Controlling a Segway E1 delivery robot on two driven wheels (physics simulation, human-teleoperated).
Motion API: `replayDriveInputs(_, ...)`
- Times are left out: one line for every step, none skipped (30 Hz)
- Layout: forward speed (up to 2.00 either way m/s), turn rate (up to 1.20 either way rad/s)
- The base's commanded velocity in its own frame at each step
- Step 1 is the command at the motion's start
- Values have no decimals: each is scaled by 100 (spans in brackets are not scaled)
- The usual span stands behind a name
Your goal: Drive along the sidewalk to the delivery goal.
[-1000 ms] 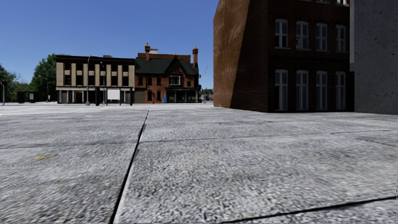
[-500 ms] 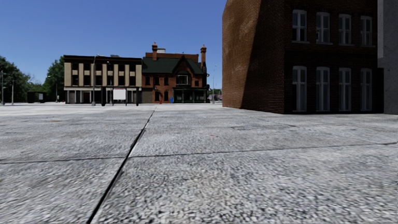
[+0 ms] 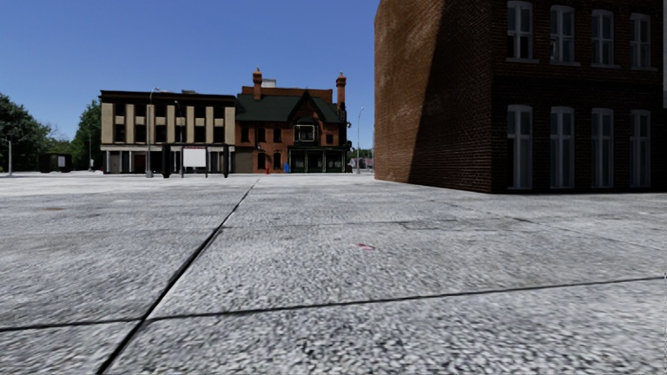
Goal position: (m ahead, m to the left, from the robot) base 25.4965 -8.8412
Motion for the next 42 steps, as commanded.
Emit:
replayDriveInputs(200, 0)
replayDriveInputs(200, 0)
replayDriveInputs(200, 0)
replayDriveInputs(200, 0)
replayDriveInputs(200, 0)
replayDriveInputs(200, 0)
replayDriveInputs(200, 0)
replayDriveInputs(200, 0)
replayDriveInputs(200, 0)
replayDriveInputs(200, 0)
replayDriveInputs(200, 0)
replayDriveInputs(200, 0)
replayDriveInputs(200, 0)
replayDriveInputs(200, 0)
replayDriveInputs(200, 0)
replayDriveInputs(200, 0)
replayDriveInputs(200, 0)
replayDriveInputs(200, 0)
replayDriveInputs(200, 0)
replayDriveInputs(200, 0)
replayDriveInputs(200, 0)
replayDriveInputs(200, 0)
replayDriveInputs(200, 0)
replayDriveInputs(200, 0)
replayDriveInputs(200, 0)
replayDriveInputs(200, 0)
replayDriveInputs(200, 0)
replayDriveInputs(200, 0)
replayDriveInputs(200, 0)
replayDriveInputs(200, 0)
replayDriveInputs(200, 0)
replayDriveInputs(200, 0)
replayDriveInputs(200, 0)
replayDriveInputs(200, 0)
replayDriveInputs(200, 0)
replayDriveInputs(200, 0)
replayDriveInputs(200, 0)
replayDriveInputs(200, 0)
replayDriveInputs(200, 0)
replayDriveInputs(200, 0)
replayDriveInputs(200, 0)
replayDriveInputs(200, 0)
